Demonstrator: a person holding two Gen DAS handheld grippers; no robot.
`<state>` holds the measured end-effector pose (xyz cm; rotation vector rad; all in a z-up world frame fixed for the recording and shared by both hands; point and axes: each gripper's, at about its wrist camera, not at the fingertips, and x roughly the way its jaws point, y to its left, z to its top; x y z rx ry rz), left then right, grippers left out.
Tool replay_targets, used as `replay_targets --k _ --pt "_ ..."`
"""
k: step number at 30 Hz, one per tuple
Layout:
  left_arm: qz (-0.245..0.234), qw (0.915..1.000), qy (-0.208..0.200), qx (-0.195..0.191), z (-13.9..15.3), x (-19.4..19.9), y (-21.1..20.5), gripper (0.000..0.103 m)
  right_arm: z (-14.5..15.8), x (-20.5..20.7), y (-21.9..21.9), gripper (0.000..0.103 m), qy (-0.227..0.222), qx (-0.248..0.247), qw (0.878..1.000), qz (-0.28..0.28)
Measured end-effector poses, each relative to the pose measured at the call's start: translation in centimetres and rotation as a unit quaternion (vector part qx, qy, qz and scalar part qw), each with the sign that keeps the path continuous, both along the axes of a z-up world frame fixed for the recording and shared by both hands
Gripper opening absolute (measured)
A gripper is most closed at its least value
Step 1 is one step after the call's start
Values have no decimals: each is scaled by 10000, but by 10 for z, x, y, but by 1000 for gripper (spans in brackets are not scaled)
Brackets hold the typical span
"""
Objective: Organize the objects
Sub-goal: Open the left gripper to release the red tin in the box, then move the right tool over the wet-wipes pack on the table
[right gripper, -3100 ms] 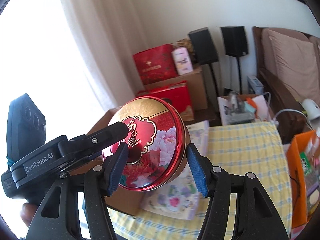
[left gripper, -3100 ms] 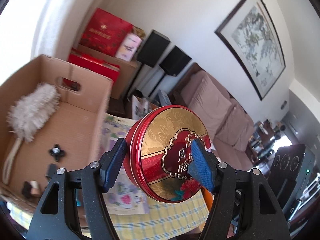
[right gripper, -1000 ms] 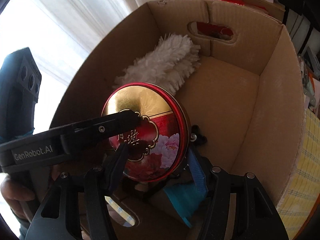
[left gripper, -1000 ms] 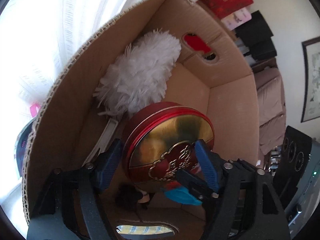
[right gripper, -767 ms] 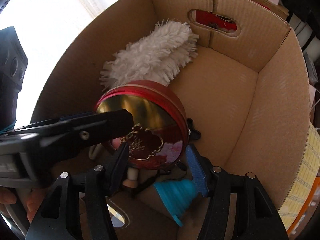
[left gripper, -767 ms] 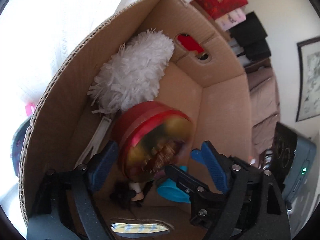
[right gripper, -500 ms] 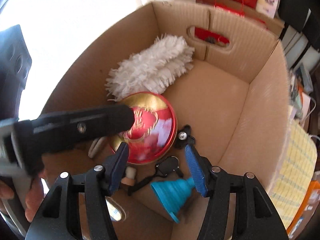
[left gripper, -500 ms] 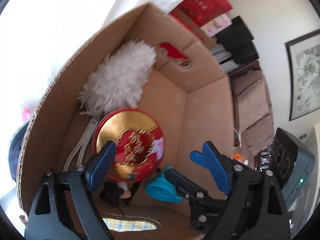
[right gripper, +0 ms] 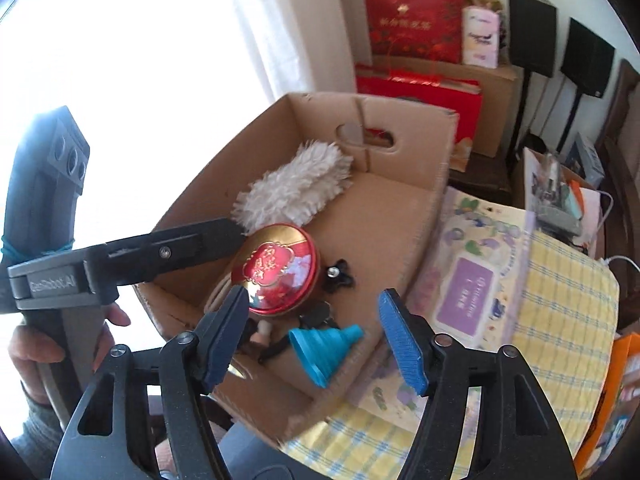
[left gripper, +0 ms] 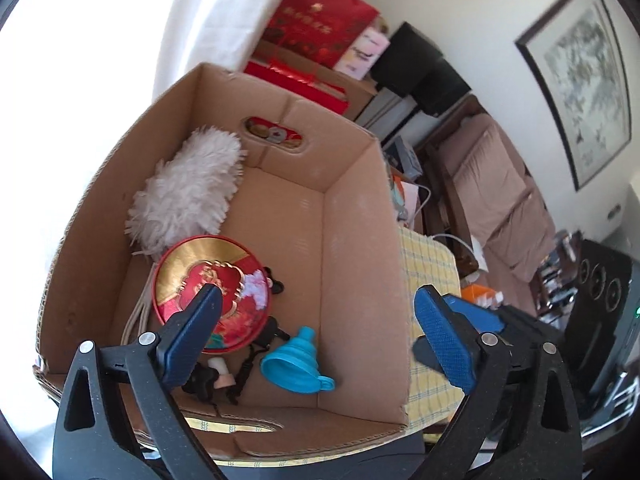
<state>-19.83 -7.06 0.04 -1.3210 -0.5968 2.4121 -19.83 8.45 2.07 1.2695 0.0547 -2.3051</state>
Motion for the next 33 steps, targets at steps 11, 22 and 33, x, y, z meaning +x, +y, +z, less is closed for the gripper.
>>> replay_targets --k 11,22,33 --pt "-489 9979 426 -26 13 30 53 96 6 24 70 73 116 -274 9985 -467" --pt "-848 9933 783 -20 11 62 101 96 -33 35 139 73 -55 -334 9929 -1139" --pt "-1078 9913 751 -52 4 71 134 96 -62 44 178 73 -128 -594 9877 -1444"
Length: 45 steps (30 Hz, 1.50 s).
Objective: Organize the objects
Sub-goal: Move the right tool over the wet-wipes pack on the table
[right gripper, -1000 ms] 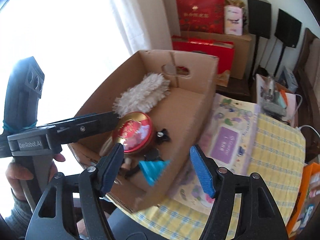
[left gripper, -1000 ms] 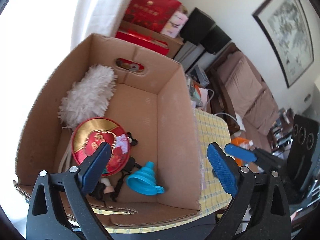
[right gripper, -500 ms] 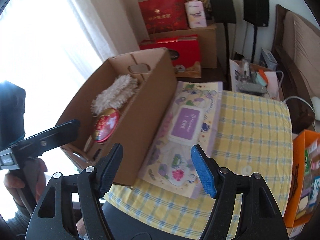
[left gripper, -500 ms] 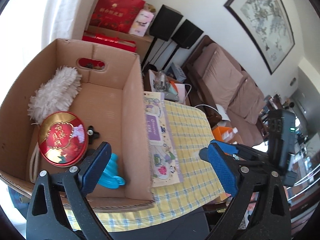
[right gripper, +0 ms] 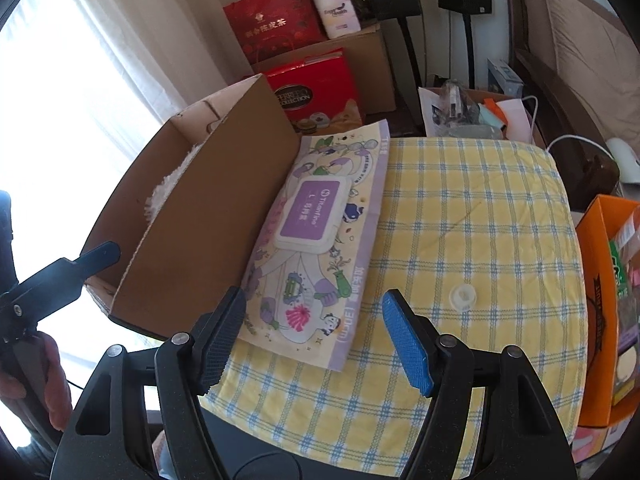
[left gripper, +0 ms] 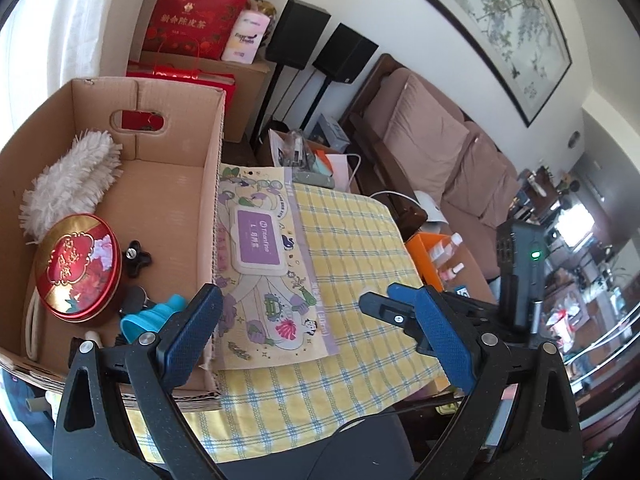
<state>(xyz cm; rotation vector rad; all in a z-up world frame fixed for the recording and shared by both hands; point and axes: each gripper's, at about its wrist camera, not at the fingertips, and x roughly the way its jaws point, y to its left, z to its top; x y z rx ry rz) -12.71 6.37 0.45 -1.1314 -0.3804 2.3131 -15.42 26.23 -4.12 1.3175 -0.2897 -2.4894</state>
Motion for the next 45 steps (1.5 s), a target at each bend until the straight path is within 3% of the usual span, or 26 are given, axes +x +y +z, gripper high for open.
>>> replay_targets --k 3,8,15,19,28,32,35,43,45 --pt "-25 10000 -35 -25 -2 1 4 96 -15 -5 6 70 -99 -122 9999 -57" --pt "-43 10000 -65 -56 -3 1 9 96 -50 -16 13 54 -396 -379 9984 -100" --pt "-76 9999 -123 -74 -6 -1 14 96 -88 -26 15 48 -689 -617 9956 -113" --pt "-93 9998 -168 -83 -9 -3 17 96 -98 -26 15 36 -802 -764 9938 -54" --pt "-147 9996 -219 -86 -12 -1 24 96 -108 -27 17 30 -996 -1430 9845 208" --pt "-171 9996 -203 -100 -11 1 26 96 -106 -24 22 5 -932 -1483 9844 177" --pt "-206 9995 -189 -140 -10 2 29 96 -99 -18 28 3 -814 -1741 9811 215" --pt "-432 9987 -220 -159 -15 13 46 96 -64 6 48 2 -435 -1232 9909 336" --pt "-435 9984 -44 -355 -16 21 54 96 -59 12 58 2 -398 -964 9941 297"
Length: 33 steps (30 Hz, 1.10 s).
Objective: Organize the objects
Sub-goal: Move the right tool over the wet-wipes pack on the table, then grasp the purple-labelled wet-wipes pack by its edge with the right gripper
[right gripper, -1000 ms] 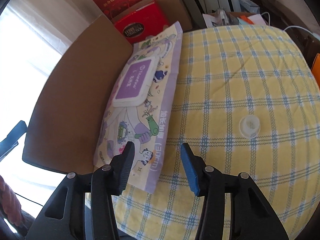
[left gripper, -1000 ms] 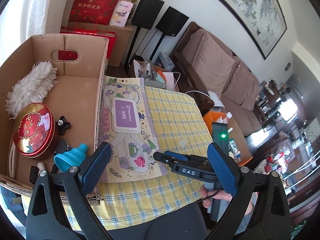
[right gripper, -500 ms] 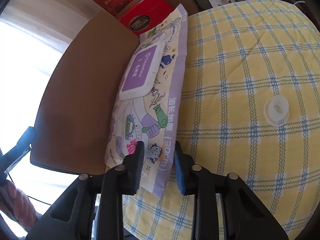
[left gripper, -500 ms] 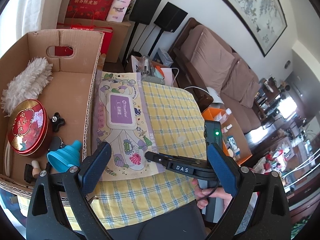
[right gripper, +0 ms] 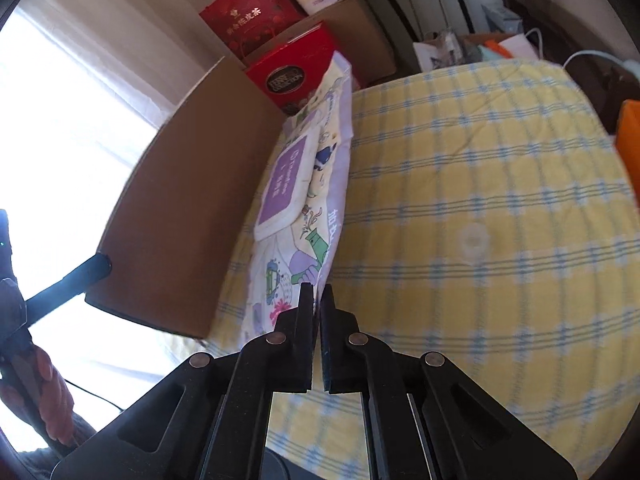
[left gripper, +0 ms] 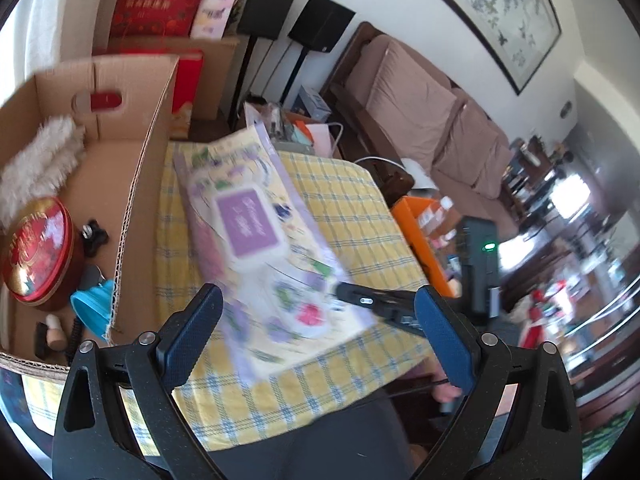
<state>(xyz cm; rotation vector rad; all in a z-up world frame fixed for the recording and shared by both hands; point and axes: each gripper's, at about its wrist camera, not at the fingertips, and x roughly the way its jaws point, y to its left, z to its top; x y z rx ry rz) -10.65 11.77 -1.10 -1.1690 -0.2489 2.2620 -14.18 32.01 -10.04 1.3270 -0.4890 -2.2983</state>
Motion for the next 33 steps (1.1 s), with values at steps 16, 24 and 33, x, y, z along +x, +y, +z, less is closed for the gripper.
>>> replay_targets --k 16,24,33 --pt "-242 9983 -355 -385 -48 11 41 96 -6 50 53 14 -335 950 9946 -266" --pt "138 9960 -852 -250 -89 -16 45 96 12 31 66 35 -32 897 9941 -603" --pt "459 9913 -1216 -202 -118 -34 44 96 -2 -12 65 42 -251 394 9961 -744"
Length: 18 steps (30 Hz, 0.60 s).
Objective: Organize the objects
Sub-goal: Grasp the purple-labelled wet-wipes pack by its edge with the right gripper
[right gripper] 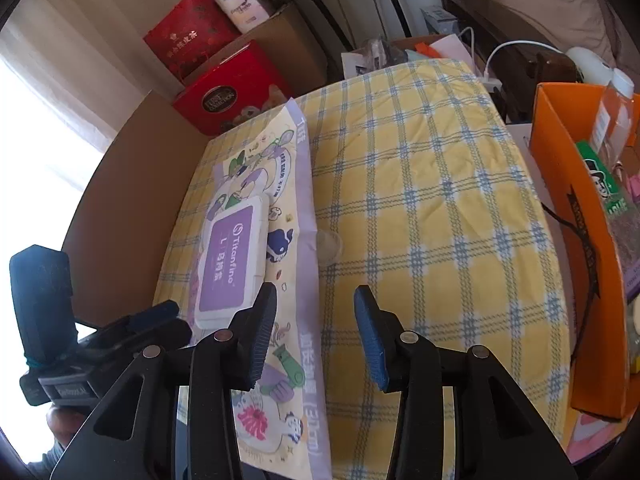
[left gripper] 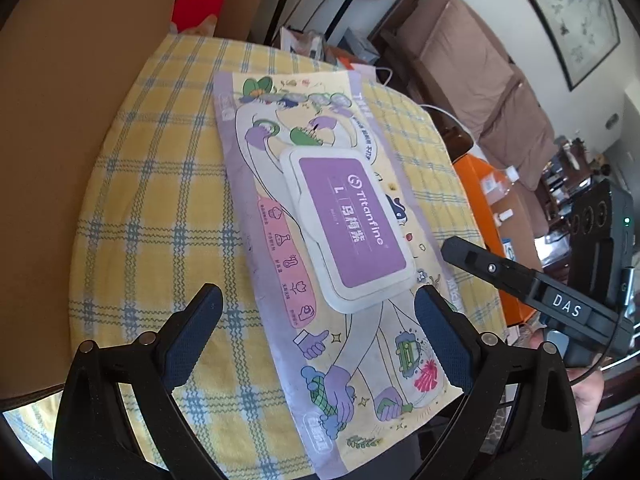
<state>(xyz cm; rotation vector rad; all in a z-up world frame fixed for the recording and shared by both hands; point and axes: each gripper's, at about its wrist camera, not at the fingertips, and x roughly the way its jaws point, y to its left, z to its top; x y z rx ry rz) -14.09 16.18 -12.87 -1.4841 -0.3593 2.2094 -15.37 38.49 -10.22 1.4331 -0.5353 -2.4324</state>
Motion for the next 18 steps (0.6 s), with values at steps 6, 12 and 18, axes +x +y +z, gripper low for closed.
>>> replay_targets --k 6,12,18 --pt "74 9996 -130 225 -6 -7 -1 96 -3 -11 -5 45 -48 -101 9999 56" --pt "257 9976 -187 613 -8 -13 -8 95 -14 -20 -9 46 -87 -268 9996 -20" --pt "188 9977 -114 644 -10 -16 -3 66 -24 -21 -15 35 -156 -534 9985 26"
